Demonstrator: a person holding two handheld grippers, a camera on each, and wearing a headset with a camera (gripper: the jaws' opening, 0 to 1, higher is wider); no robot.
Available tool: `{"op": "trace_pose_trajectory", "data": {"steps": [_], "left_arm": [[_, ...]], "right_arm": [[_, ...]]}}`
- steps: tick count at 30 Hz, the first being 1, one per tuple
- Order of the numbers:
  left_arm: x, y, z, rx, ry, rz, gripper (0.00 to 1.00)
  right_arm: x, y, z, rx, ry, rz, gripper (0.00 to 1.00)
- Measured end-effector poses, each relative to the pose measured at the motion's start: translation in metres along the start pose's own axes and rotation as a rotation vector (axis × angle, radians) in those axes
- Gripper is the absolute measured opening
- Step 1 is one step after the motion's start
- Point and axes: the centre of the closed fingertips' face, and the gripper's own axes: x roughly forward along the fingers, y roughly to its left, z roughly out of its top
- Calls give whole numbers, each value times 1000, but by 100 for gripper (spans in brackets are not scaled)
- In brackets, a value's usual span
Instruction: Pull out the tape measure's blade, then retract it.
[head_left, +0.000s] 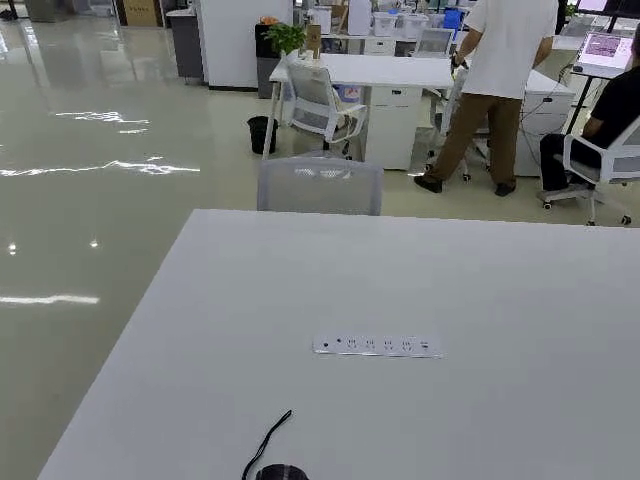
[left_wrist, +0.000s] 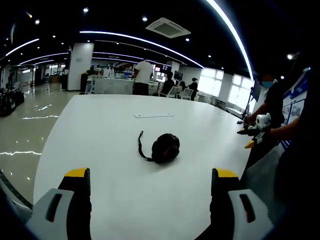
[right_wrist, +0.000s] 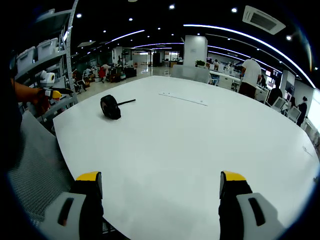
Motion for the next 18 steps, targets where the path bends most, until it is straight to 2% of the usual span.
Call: {"op": "trace_pose_trajectory", "data": {"steps": [2,3,4,5,6,7,8,10,11,12,14,17,18], "left_arm": [[-2,-5,-2,33,30,-30,99],[-5,-3,0,92,24,-20,99],[-7,-7,2,110,21,-34,98],[-10,-8,1,140,45,-51,99],[-13,-2,1,163,60,-28,99],[-16,4,5,154,53,2,99],[-19,4,13,129,41,18,99],[-26,6,35,82,-35,52,99],[-30,8,40,60,-53,69,99],[-32,17,31,48,-54,75,99],[-34,24,22,41,-36,72,99],[-31,18,21,54,-29,43,99],[-29,20,17,66,-22,27,99]], "right_arm": [[-1,2,0,0,2,3,100],[-1,2,-1,-4,6,5,100],[-1,3,-2,-5,8,7,100],[0,6,-4,-9,11,18,100],[1,8,-5,-16,15,24,100],[1,10,-6,-22,19,24,100],[1,11,-6,-21,20,25,100],[1,12,-6,-9,19,25,100],[2,12,-6,-5,18,24,100],[2,13,-6,-4,17,26,100],[3,16,-6,-16,21,36,100],[4,17,-8,-17,31,40,100],[4,16,-8,-16,30,38,100]]}}
